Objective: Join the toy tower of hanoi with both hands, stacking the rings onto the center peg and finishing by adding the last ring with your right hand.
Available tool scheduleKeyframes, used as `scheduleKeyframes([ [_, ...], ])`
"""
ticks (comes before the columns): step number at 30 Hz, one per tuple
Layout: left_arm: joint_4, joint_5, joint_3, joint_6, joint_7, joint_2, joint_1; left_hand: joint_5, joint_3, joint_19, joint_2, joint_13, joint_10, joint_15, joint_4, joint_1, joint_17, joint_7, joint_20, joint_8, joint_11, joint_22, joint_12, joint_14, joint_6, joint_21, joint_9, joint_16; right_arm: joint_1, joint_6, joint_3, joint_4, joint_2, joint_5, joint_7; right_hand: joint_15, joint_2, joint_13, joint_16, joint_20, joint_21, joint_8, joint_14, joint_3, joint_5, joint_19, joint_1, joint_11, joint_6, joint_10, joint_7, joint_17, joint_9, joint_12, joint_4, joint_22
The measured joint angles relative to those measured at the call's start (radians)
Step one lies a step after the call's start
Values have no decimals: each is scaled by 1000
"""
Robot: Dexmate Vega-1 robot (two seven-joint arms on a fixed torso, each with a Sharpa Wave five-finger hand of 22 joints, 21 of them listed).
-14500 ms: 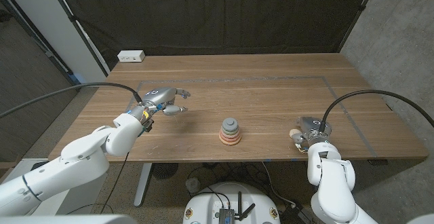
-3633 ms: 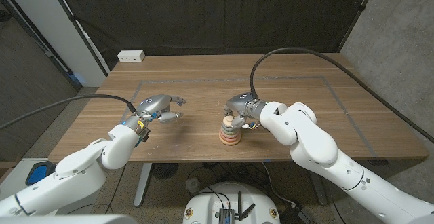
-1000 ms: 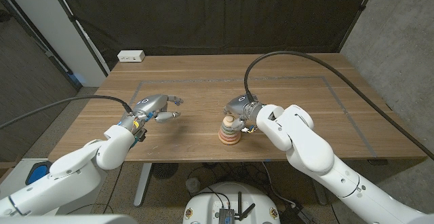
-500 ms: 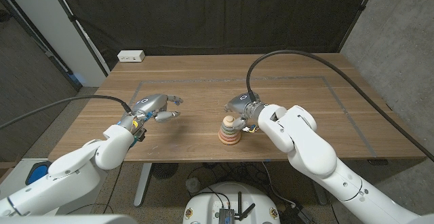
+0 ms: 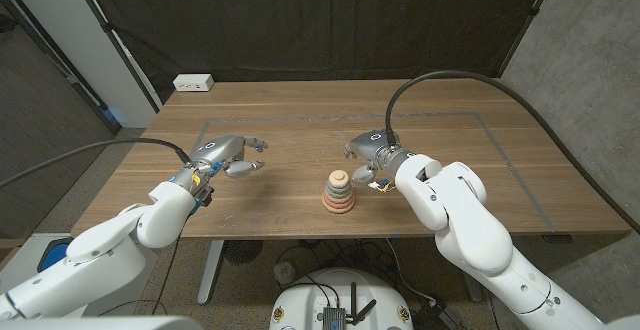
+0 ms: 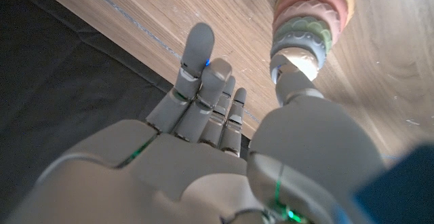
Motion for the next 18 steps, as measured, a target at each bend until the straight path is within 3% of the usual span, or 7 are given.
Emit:
scheduleKeyframes([
  [2, -5, -1, 0, 11, -5, -9, -3, 0, 0, 0, 0, -2, 0, 0, 0, 0, -1, 0, 0, -7, 0, 0, 0, 0, 0, 0, 0, 0, 0, -14, 0, 0, 0, 8, -32, -2, 0, 0, 3, 0, 0, 4, 9, 0, 0, 7, 0, 1, 7, 12, 0, 1, 0, 0, 0, 0],
  [6, -16, 7, 11, 29, -1, -26, -11, 0, 0, 0, 0, -2, -1, 0, 0, 0, -2, 0, 0, -8, -1, 0, 0, 0, 0, 0, 0, 0, -90, -35, 86, -24, -12, 39, -96, -7, 8, 0, 7, -7, 0, 8, 15, 0, 0, 14, 8, -6, 16, 19, -5, 6, 0, 0, 0, 0],
  [10, -25, 7, 40, 29, -1, -50, -24, 0, 0, 0, 0, -2, -3, 0, 0, 0, 1, 0, 0, -8, -3, 0, 0, 0, 0, 0, 0, 0, -90, -55, 86, -24, -12, 85, -176, -4, 8, 0, 11, -7, 0, 9, 18, 0, 0, 14, 8, -7, 32, 31, -10, 9, 0, 0, 0, 0],
  [11, -27, 40, 51, 61, 26, -57, -29, 0, 0, 0, 0, -2, -3, 0, 0, 0, 1, 0, 0, -8, -3, 0, 0, 0, 0, 0, 0, 0, -173, -59, 156, -35, -43, 101, -200, -4, 8, 0, 11, -7, 0, 15, 18, 2, 0, 14, 8, -7, 32, 31, -10, 10, 0, 0, -2, 0],
  [14, -31, 60, 85, 89, 59, -80, -44, 0, 0, 0, 0, -2, -3, 0, 0, 0, 1, 0, 0, -8, -3, 0, 0, 0, 0, 0, 0, 0, -211, -70, 218, -38, -60, 159, -276, -4, 8, 3, 11, -7, 4, 15, 18, 3, 0, 14, 8, -6, 32, 40, -10, 8, 0, 0, -3, 0],
  [17, -37, 60, 111, 89, 59, -96, -55, 0, 0, 0, 0, -2, -3, 0, 0, 0, 1, 0, 0, -8, -3, 0, 0, 0, 0, 0, 0, 0, -211, -73, 218, -38, -60, 213, -338, -5, 13, 3, 11, -7, 4, 15, 24, 3, 0, 14, 13, -5, 32, 40, -10, 9, 0, 0, -3, 0],
  [18, -38, 87, 116, 89, 59, -100, -57, 0, 0, 0, 0, -2, -3, 0, 0, 0, 1, 0, 0, -8, -3, 0, 0, 0, 0, 0, 0, 0, -267, -73, 285, -38, -86, 221, -347, -7, 13, 3, 14, -7, 4, 15, 29, 3, 0, 14, 13, -6, 38, 41, -9, 9, 0, 0, -3, 0],
])
